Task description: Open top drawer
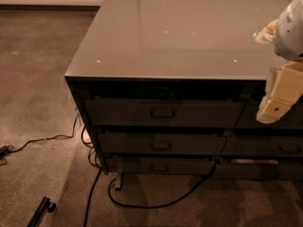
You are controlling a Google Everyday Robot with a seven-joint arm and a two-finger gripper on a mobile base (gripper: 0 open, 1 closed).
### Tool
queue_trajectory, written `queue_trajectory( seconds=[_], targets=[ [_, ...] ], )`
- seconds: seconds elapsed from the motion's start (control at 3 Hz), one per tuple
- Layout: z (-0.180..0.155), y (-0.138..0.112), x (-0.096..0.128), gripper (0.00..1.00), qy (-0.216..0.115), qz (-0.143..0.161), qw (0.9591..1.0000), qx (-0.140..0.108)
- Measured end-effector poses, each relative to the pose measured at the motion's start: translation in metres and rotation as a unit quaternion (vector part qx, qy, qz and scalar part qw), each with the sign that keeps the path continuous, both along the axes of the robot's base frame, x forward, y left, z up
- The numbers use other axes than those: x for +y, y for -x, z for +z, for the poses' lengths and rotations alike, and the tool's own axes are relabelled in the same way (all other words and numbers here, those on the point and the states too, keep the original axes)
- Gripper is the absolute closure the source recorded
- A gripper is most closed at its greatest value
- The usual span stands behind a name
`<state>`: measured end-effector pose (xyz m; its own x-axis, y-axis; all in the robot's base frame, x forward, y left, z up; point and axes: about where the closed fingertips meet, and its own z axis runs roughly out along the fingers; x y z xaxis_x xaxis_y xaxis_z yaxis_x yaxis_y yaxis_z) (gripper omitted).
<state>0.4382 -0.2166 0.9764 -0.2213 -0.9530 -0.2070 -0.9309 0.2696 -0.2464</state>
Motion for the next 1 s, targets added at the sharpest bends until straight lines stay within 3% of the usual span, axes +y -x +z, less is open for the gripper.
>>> queue_trajectory(
  seconds=[0.67, 1.0],
  targets=[
    [-0.004, -0.005, 0.008, 0.00, 0.009, 0.013, 0.9999, -0.005],
    [-0.031, -0.012, 0.029, 0.00, -0.015, 0.072, 0.9970, 0.021]
  ],
)
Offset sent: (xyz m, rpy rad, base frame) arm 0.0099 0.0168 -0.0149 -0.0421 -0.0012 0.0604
